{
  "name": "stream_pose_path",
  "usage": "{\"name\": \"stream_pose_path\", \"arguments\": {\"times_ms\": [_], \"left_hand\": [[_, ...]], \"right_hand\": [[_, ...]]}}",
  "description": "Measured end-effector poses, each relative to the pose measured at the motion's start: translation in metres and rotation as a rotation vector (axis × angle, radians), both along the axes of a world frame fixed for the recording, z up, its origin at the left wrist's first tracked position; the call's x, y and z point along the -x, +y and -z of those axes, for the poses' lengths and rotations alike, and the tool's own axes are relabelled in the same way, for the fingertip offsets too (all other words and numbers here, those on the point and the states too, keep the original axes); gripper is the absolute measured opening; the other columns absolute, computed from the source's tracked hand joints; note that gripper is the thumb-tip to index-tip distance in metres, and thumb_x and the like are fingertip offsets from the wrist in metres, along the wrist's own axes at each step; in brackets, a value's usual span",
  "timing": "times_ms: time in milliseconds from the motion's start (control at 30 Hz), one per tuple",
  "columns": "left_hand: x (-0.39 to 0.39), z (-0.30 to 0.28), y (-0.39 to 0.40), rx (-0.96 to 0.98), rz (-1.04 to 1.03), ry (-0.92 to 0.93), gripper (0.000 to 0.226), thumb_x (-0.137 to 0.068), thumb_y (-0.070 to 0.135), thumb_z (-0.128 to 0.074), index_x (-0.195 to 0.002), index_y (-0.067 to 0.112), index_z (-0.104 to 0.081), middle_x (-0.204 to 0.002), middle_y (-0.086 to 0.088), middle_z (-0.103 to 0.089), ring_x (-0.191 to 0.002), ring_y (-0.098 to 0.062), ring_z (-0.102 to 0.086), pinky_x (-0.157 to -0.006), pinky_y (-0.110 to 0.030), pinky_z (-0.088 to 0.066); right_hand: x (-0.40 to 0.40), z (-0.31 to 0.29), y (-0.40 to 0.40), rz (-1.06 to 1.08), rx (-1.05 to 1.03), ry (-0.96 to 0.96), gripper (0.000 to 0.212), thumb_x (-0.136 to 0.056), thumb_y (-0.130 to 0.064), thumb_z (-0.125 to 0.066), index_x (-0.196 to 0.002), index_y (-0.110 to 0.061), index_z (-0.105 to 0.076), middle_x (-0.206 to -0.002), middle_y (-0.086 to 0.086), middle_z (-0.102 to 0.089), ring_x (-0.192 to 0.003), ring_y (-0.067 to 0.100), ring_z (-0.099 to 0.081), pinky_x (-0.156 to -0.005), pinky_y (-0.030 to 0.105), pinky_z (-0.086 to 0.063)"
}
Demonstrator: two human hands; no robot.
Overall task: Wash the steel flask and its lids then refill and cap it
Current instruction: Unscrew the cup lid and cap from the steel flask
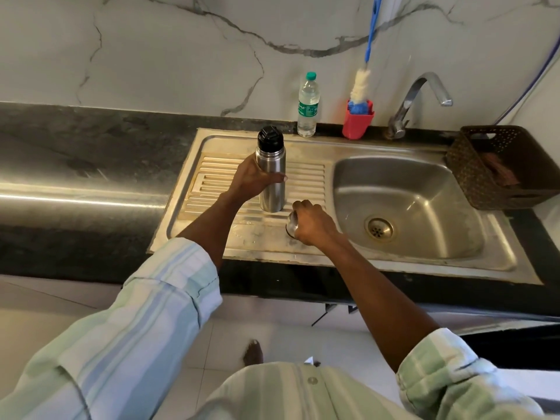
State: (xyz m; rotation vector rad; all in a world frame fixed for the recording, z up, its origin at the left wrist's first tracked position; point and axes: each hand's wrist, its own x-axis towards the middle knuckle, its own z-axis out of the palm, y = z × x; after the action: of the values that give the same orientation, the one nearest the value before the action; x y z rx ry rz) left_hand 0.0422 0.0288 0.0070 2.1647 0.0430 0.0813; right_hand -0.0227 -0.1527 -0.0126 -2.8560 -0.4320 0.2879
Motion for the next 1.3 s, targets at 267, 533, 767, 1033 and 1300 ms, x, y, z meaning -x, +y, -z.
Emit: {"name": "stream_pose_path", "arguments": {"times_ms": [267, 533, 767, 1033, 1300], "left_hand": [[-0.002, 0.003, -0.001, 0.011, 0.021, -0.007, 0.056, -0.067, 0.036, -0.087, -0.115, 0.022, -0.062, -0.101, 0.006, -0.068, -0.088, -0.01, -0.063, -0.071, -0.025, -0.049], [-0.003, 0.003, 0.0, 0.004, 0.027, -0.003, 0.054, -0.066, 0.036, -0.087, -0.112, 0.023, -0.062, -0.098, 0.007, -0.068, -0.086, -0.006, -0.063, -0.072, -0.025, -0.05], [-0.004, 0.001, 0.002, -0.029, 0.036, 0.014, 0.05, -0.066, 0.035, -0.089, -0.108, 0.025, -0.065, -0.095, 0.008, -0.069, -0.08, -0.003, -0.062, -0.064, -0.019, -0.044], [-0.01, 0.006, 0.005, -0.068, 0.039, 0.012, 0.073, -0.066, 0.043, -0.088, -0.128, 0.025, -0.054, -0.114, 0.004, -0.069, -0.098, -0.017, -0.065, -0.078, -0.025, -0.051], [-0.018, 0.008, 0.011, -0.142, 0.046, 0.022, 0.08, -0.066, 0.054, -0.086, -0.133, 0.024, -0.053, -0.123, -0.003, -0.069, -0.106, -0.025, -0.066, -0.087, -0.036, -0.056]], "right_hand": [[0.003, 0.011, -0.011, -0.02, 0.058, 0.086, 0.031, -0.095, -0.015, -0.047, -0.124, -0.014, -0.055, -0.123, 0.01, -0.055, -0.11, 0.03, -0.052, -0.074, 0.033, -0.039], [-0.012, -0.011, -0.006, 0.076, 0.019, 0.117, 0.059, -0.092, -0.021, -0.061, -0.146, -0.018, -0.037, -0.146, 0.013, -0.038, -0.124, 0.033, -0.048, -0.1, 0.042, -0.045], [-0.059, -0.102, 0.024, 0.248, -0.276, -0.261, 0.023, -0.101, -0.025, -0.046, -0.11, -0.01, -0.061, -0.111, 0.012, -0.066, -0.099, 0.03, -0.062, -0.073, 0.036, -0.043], [-0.084, -0.14, 0.074, 0.177, 0.023, -0.305, 0.075, -0.084, -0.082, -0.031, -0.089, -0.013, -0.059, -0.081, 0.003, -0.056, -0.079, 0.02, -0.054, -0.069, 0.032, -0.037], [-0.098, -0.131, 0.087, 0.007, 0.246, -0.356, 0.065, -0.085, -0.072, -0.049, -0.104, -0.013, -0.068, -0.106, 0.007, -0.07, -0.096, 0.024, -0.063, -0.073, 0.032, -0.037]]}}
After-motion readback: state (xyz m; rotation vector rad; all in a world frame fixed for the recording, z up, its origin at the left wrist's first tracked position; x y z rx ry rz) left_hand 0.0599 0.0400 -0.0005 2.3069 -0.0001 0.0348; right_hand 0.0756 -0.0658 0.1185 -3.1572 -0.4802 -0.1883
